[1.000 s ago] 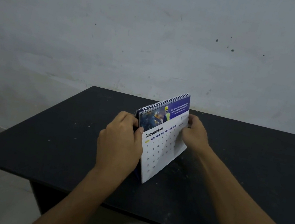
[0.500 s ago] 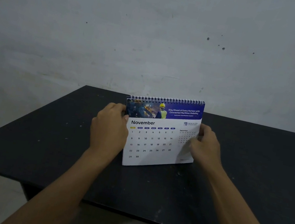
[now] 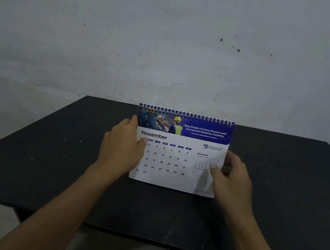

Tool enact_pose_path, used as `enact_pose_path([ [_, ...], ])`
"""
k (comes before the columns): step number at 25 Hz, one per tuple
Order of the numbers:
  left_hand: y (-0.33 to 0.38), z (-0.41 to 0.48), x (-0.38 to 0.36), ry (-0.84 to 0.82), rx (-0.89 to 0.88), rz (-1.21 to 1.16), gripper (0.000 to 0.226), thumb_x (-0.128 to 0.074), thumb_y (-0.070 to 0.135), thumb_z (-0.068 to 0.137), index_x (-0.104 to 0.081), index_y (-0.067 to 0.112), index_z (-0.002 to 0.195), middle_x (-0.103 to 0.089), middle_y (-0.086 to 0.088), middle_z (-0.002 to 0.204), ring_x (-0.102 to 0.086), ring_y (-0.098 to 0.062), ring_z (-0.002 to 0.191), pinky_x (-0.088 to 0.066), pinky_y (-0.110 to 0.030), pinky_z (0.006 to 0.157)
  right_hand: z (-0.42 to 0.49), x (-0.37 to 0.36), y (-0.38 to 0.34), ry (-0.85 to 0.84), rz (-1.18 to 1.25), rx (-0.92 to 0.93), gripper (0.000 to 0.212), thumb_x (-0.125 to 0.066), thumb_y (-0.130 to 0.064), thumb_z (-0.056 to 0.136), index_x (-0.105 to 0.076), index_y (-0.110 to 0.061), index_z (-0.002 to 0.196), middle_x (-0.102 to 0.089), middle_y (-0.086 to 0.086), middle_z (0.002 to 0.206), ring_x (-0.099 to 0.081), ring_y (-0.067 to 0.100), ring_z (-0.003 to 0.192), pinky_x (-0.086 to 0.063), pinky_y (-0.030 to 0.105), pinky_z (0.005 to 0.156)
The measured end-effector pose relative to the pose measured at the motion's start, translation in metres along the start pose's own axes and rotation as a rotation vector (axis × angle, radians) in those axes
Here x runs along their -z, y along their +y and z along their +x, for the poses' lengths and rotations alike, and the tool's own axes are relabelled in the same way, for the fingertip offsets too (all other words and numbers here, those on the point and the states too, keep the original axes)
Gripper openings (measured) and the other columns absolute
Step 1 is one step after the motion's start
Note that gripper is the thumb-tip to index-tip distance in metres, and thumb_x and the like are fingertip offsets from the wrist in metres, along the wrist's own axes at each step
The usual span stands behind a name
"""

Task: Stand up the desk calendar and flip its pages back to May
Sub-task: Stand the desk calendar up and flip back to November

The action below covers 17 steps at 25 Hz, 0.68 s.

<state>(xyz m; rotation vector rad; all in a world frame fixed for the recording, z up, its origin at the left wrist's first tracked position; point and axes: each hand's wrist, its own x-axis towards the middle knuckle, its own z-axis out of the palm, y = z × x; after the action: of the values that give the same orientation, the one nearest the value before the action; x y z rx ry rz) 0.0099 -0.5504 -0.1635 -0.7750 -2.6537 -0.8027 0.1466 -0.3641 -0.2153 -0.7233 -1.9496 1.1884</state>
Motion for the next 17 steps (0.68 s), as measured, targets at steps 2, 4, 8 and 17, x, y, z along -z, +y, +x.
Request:
enact_pose_path([
  [2, 0.002, -0.001, 0.000, -0.016, -0.019, -0.032, 0.051, -0.058, 0.029, 0.093, -0.046, 0.008, 0.138, -0.062, -0.010, 0.123, -0.061, -0.028, 0.112, -0.052, -0.050, 0.090, -0.005, 0.004, 0.002, 0.016, 0.003, -0.004, 0.042, -0.062, -0.020, 0.087, -0.050, -0.032, 0.126, -0.053, -0.005, 0.120, -0.054, 0.010, 0.103, -0.053, 0.040, 0.085],
  [4, 0.003, -0.004, -0.002, -0.008, -0.026, -0.083, 0.050, -0.058, 0.028, 0.093, -0.046, 0.009, 0.138, -0.063, -0.008, 0.124, -0.063, -0.027, 0.113, -0.053, -0.050, 0.090, -0.008, 0.008, 0.003, 0.025, 0.005, -0.009, 0.044, -0.062, -0.021, 0.087, -0.050, -0.032, 0.128, -0.052, -0.005, 0.120, -0.054, 0.010, 0.104, -0.054, 0.040, 0.084],
  [8, 0.003, -0.010, -0.003, -0.002, -0.015, -0.169, 0.049, -0.057, 0.028, 0.093, -0.047, 0.013, 0.138, -0.067, -0.005, 0.125, -0.064, -0.024, 0.115, -0.053, -0.051, 0.092, -0.013, 0.010, 0.005, 0.032, 0.016, 0.001, 0.047, -0.063, -0.019, 0.087, -0.048, -0.033, 0.130, -0.053, -0.005, 0.123, -0.055, 0.012, 0.109, -0.054, 0.041, 0.085],
  [17, -0.005, -0.031, -0.019, 0.068, 0.087, -0.325, 0.036, -0.065, 0.023, 0.089, -0.059, 0.023, 0.125, -0.071, 0.005, 0.119, -0.068, -0.017, 0.106, -0.052, -0.032, 0.086, -0.025, 0.015, 0.002, -0.041, 0.012, 0.077, 0.055, -0.063, -0.015, 0.088, -0.043, -0.035, 0.136, -0.056, -0.019, 0.118, -0.052, 0.002, 0.108, -0.051, 0.034, 0.087],
])
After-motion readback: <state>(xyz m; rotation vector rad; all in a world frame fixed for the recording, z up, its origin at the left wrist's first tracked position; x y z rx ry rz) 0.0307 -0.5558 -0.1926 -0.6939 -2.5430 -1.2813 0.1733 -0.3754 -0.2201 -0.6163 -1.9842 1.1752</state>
